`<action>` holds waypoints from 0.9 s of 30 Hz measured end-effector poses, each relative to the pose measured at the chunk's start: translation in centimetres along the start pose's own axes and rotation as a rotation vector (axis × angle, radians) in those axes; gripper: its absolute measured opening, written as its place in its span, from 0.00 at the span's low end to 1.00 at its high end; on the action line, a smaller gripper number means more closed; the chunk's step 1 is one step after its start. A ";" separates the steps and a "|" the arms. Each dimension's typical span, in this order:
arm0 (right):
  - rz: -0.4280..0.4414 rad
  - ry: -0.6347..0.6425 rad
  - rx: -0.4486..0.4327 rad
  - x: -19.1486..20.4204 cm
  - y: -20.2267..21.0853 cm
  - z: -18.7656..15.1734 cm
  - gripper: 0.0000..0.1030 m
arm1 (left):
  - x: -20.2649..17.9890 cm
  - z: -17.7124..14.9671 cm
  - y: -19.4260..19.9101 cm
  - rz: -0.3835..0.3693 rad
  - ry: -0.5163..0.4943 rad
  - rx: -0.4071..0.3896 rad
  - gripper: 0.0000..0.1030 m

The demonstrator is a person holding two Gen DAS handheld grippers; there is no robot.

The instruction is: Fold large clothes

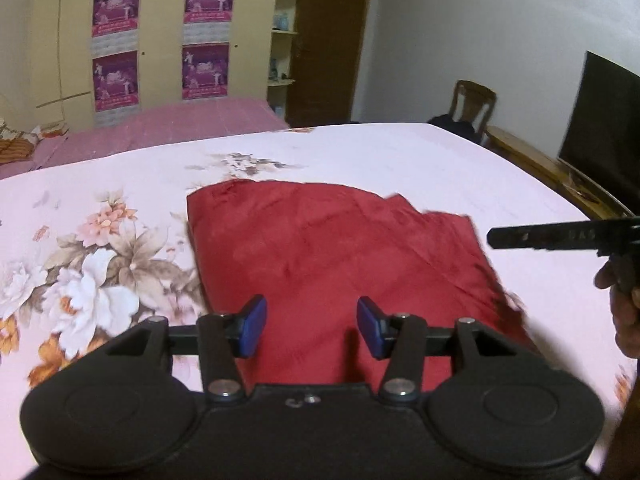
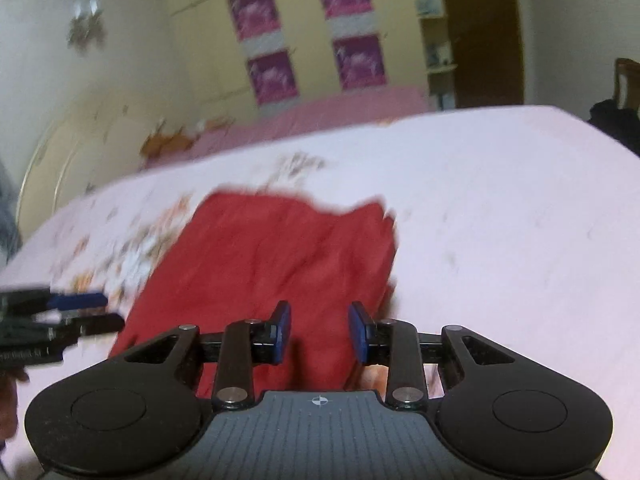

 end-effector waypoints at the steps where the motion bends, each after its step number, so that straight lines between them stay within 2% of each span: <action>1: 0.003 -0.004 -0.009 -0.5 -0.7 0.6 0.30 | 0.1 0.3 -1.0 0.000 0.022 0.012 0.47; 2: 0.008 -0.007 -0.017 -1.0 -1.4 1.0 0.30 | 0.2 0.3 -1.8 -0.003 0.047 0.026 0.47; 3: 0.013 -0.006 -0.016 -1.4 -2.2 1.2 0.16 | 0.4 0.3 -2.8 -0.004 0.072 0.048 0.47; 5: 0.019 -0.007 0.021 -2.3 -3.9 1.1 0.06 | 0.6 -0.3 -4.1 0.004 0.106 0.074 0.49; 11: 0.022 -0.041 0.121 -5.2 -7.5 -1.7 0.05 | 0.7 -0.9 -5.3 0.034 0.129 0.105 0.50; 16: 0.048 -0.098 0.127 -6.2 -7.5 -2.0 0.04 | 0.5 -0.5 -5.0 0.055 0.120 0.125 0.48; 17: 0.055 -0.121 0.127 -6.2 -6.8 -1.5 0.05 | 0.7 -0.1 -4.4 0.045 0.130 0.122 0.62; 18: 0.069 -0.150 0.109 -6.3 -5.6 -1.0 0.11 | 1.0 0.2 -3.4 0.031 0.147 0.099 0.77; 19: 0.076 -0.180 0.075 -6.4 -4.4 -0.5 0.25 | 1.5 0.5 -2.5 0.035 0.166 0.062 0.99; 20: 0.083 -0.205 0.038 -6.7 -3.4 -0.2 0.68 | 1.9 0.6 -1.9 0.039 0.179 0.034 1.00; 21: 0.103 -0.234 0.008 -7.2 -2.5 -0.1 0.74 | 2.3 0.7 -1.9 0.031 0.191 0.052 0.99; 23: 0.133 -0.336 0.027 -8.7 -2.5 -0.3 0.72 | 3.2 0.4 -3.0 0.002 0.253 0.102 0.91; 24: 0.161 -0.381 0.035 -9.2 -2.7 -0.4 0.64 | 3.6 0.2 -3.6 -0.015 0.289 0.127 0.89; 25: 0.186 -0.423 0.045 -9.6 -3.1 -0.6 0.61 | 4.0 -0.1 -4.5 -0.032 0.326 0.158 0.86; 27: 0.218 -0.476 0.053 -10.3 -3.6 -0.9 0.59 | 4.6 -1.1 -5.9 -0.066 0.399 0.219 0.84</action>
Point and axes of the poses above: each gripper's, at about its wrist camera, not at the fingertips, and y roughly against the way its jaws point, x to its left, z to its top, the point moved 6 cm from there along -y, roughly the way its jaws point, and after that the axes turned 13 degrees about z, right-handed, at the moved point
